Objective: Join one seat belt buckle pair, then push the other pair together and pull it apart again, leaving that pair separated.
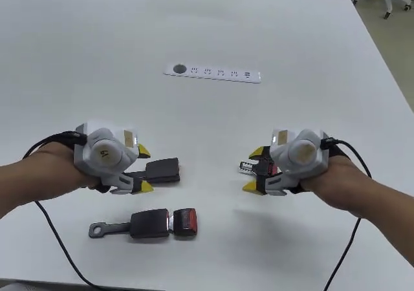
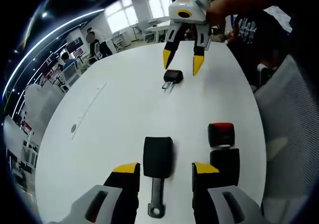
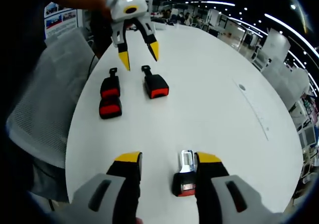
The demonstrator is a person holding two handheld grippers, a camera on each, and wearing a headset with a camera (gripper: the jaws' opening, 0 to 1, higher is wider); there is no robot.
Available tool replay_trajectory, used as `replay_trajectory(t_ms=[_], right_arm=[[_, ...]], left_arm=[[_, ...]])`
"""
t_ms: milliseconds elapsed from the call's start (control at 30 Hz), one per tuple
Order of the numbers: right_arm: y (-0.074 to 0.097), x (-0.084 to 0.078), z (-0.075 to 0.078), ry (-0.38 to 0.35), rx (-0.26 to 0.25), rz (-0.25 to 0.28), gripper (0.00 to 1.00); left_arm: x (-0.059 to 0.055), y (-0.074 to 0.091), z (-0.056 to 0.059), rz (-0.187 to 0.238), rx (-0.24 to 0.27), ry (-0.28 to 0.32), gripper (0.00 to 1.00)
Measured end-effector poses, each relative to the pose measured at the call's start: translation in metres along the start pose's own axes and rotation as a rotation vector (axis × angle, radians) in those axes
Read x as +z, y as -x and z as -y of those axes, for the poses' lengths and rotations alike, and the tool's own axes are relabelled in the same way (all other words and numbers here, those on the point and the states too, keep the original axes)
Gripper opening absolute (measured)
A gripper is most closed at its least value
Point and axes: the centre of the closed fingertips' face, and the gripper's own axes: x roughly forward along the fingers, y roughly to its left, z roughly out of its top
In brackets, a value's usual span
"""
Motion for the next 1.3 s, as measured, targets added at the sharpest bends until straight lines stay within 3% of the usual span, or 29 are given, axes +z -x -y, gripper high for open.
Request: replay_trajectory(t_ms=[167, 267, 333, 500, 700, 933, 1000, 1133, 1233, 1300], right_arm=[[0.000, -0.021, 0.015, -0.039, -0.054, -0.034, 0.44], [-0.003, -0.031, 0.020, -0.049, -0.047, -0.048, 0.44], [-0.006, -0.036, 0.023, -0.054, -0.045, -0.059, 0.44], [-0.013, -0.048, 0.026, -0.058, -0.028, -0.089, 0.44], [-0.021, -0.065, 0.028, -0.073, -0.011, -0.127, 0.44], [-0.023, -0.069, 0.029, -0.099, 0.006, -0.128, 0.39], [-0.024, -0.068, 0.027, -0.111, 0.033, -0.123, 0.37], [-0.025, -0.071, 0.029, -0.113, 0.077, -0.126, 0.36], [-0.026, -0.072, 0.029, -0.087, 0.098, -0.128, 0.35], [-0.026, -0.072, 0.029, -0.079, 0.102, -0.143, 0.35]], left_arm=[[-0.008, -0.010, -0.016, -0.016, 0.021, 0.032, 0.44], [-0.012, -0.015, -0.018, -0.025, 0.012, 0.029, 0.44], [-0.020, -0.021, -0.018, -0.061, 0.002, 0.004, 0.44], [-0.021, -0.029, -0.020, -0.065, -0.007, 0.015, 0.44], [-0.023, -0.037, -0.017, -0.079, -0.028, 0.027, 0.40], [-0.020, -0.041, -0.012, -0.076, -0.059, 0.032, 0.39], [-0.021, -0.043, -0.011, -0.081, -0.074, 0.026, 0.37], [-0.024, -0.046, -0.005, -0.098, -0.114, -0.016, 0.33], [-0.026, -0.046, -0.004, -0.105, -0.109, -0.058, 0.32], [-0.028, -0.047, -0.005, -0.124, -0.097, -0.133, 0.32]])
